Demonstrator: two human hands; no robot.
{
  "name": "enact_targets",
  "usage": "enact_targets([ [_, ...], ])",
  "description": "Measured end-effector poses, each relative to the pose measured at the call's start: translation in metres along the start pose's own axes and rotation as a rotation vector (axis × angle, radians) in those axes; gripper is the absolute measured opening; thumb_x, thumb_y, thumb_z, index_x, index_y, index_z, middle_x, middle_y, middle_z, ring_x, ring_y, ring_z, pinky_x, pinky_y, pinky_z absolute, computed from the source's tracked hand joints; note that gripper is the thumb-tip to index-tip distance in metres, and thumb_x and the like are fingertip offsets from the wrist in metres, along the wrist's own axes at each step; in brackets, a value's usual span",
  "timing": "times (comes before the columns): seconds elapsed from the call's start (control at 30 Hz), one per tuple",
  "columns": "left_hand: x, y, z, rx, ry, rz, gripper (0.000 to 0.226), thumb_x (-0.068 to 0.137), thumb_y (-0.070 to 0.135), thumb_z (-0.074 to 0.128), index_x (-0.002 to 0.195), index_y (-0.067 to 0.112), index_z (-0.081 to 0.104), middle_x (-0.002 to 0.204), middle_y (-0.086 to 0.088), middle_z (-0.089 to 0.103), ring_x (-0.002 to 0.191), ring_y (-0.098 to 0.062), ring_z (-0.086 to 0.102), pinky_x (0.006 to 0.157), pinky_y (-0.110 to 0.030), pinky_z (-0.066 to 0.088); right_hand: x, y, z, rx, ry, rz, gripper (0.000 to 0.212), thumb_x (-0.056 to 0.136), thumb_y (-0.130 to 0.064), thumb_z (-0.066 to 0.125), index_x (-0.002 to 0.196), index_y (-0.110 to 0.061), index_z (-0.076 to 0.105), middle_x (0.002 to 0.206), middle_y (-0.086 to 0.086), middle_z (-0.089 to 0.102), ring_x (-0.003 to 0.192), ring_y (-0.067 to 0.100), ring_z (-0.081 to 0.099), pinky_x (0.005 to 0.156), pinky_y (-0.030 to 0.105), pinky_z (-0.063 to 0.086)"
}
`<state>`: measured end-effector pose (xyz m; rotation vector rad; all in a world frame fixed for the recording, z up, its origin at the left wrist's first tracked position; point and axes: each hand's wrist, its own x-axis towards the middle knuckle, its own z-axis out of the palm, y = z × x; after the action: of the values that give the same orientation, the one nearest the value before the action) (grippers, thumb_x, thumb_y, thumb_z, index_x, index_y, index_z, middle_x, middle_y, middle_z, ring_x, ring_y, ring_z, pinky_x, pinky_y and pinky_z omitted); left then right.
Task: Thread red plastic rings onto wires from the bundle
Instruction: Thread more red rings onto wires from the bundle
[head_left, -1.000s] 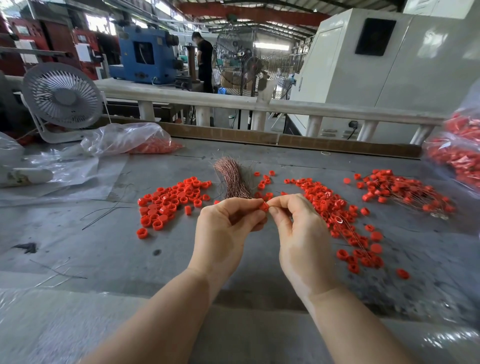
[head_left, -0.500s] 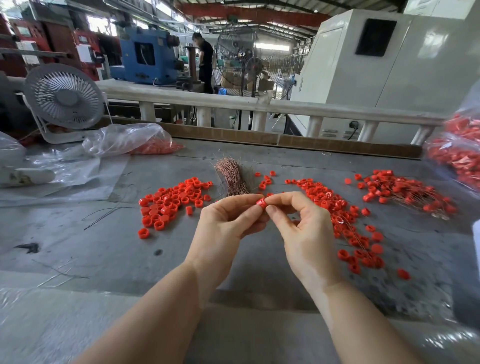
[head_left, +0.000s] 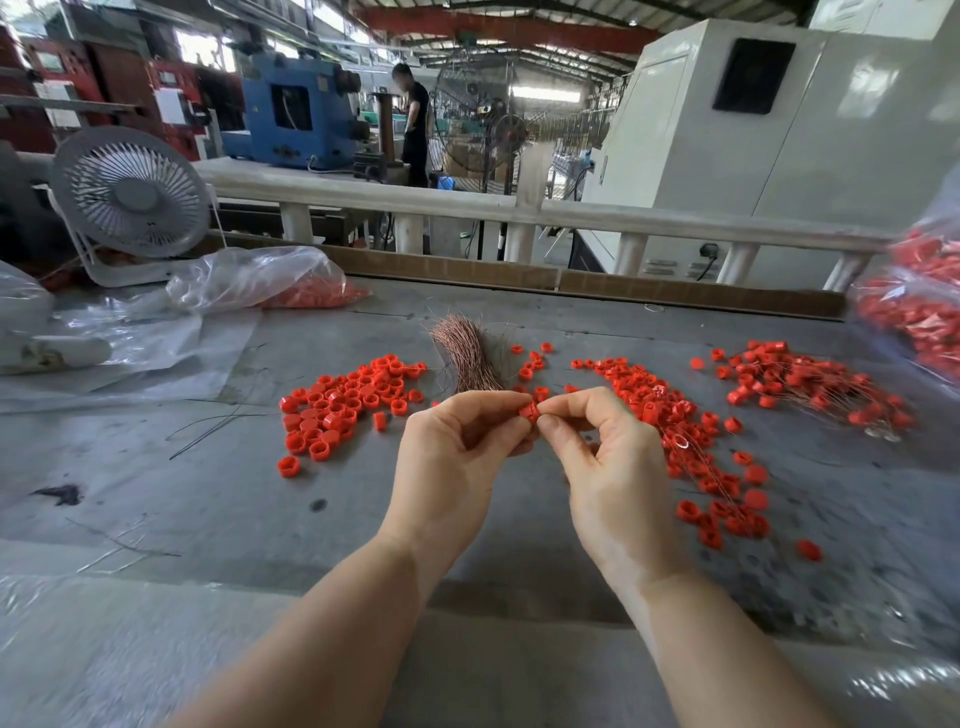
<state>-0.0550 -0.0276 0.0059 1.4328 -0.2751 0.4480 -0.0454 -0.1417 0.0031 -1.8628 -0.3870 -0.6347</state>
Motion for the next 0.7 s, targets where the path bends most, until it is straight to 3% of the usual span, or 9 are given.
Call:
enact_targets([
  [0.17,-0.0001,0.0,0.0011,0.081,0.019,0.026,0.032,0.078,-0.009,0.064,0.078,0.022,0.067,0.067,0.015,0.07,0.064,0.0,0.066,0.064,-0.01,0.049,-0.0004,0.0001,0.0003,0.004,-0.002,0.009,0.028,0.086,-0.009,0.063,0.077,-0.035,0.056,0.08,-0.007,0.064,0.068,0.003,0.054,0.065,0.017,0.043],
  [0.4,0.0004,-0.0004,0.0016,0.025,0.039,-0.024,0.028,0.077,-0.011,0.064,0.078,0.016,0.069,0.065,0.012,0.07,0.063,-0.001,0.066,0.062,-0.01,0.05,-0.0016,0.0017,0.002,-0.107,0.031,-0.131,0.01,0.083,0.0,0.064,0.083,-0.009,0.065,0.08,0.002,0.063,0.074,0.015,0.058,0.071,0.022,0.046],
  [0.7,0.0002,-0.0014,0.0008,-0.024,0.066,-0.046,0.025,0.077,-0.012,0.063,0.079,0.011,0.069,0.064,0.008,0.071,0.062,-0.004,0.066,0.061,-0.011,0.051,-0.0017,-0.0001,0.0023,-0.129,-0.008,-0.186,0.01,0.085,-0.001,0.056,0.087,-0.005,0.065,0.084,0.002,0.061,0.079,0.015,0.058,0.075,0.018,0.044],
])
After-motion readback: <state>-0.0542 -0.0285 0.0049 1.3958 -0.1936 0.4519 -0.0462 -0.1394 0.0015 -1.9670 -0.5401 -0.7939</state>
